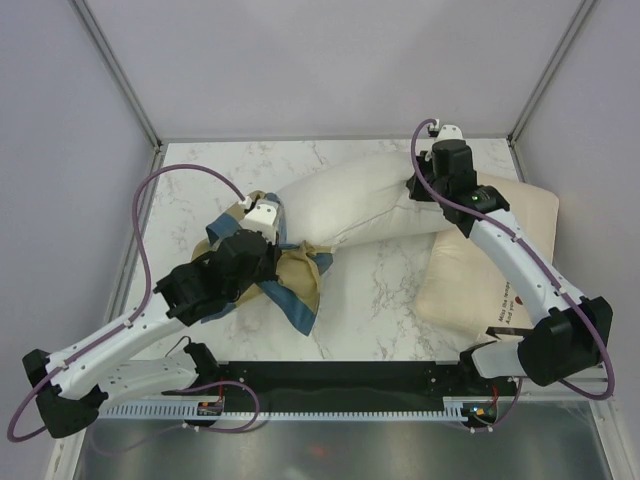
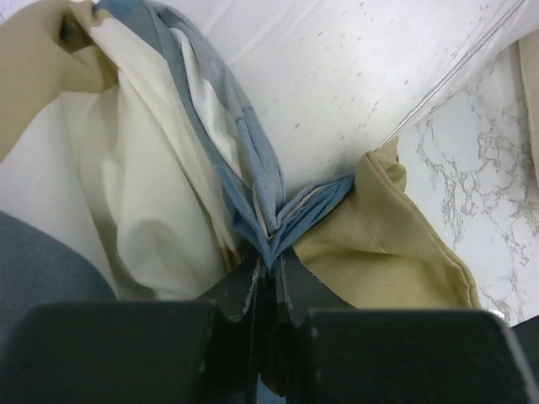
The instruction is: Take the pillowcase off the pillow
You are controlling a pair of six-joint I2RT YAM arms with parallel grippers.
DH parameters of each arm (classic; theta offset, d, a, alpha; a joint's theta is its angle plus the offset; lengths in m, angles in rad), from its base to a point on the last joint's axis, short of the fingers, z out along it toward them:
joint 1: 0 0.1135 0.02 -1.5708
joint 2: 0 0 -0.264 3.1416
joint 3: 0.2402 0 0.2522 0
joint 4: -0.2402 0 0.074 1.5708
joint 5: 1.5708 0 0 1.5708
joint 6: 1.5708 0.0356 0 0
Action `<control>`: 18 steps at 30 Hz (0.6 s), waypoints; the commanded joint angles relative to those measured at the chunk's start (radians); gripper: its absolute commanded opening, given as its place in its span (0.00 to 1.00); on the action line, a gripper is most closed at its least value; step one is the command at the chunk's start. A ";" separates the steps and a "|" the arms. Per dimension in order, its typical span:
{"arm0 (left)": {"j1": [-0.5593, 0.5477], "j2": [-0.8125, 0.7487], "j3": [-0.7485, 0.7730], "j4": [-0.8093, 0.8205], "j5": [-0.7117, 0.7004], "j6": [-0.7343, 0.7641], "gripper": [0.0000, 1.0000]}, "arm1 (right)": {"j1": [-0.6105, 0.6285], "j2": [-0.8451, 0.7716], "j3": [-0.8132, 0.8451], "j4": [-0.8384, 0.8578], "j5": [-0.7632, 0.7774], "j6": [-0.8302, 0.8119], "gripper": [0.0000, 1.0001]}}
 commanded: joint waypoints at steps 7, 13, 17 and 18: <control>0.024 -0.143 0.046 -0.281 -0.125 -0.023 0.02 | -0.167 0.063 0.105 0.131 0.140 -0.066 0.00; 0.024 -0.078 0.054 -0.202 0.000 -0.004 0.02 | -0.171 0.158 0.189 0.154 0.039 -0.060 0.00; 0.022 0.077 0.036 -0.043 0.189 -0.004 0.02 | -0.171 0.290 0.396 0.117 -0.010 -0.051 0.00; 0.022 0.106 0.029 0.041 0.230 -0.006 0.02 | -0.171 0.312 0.428 0.107 -0.021 -0.047 0.00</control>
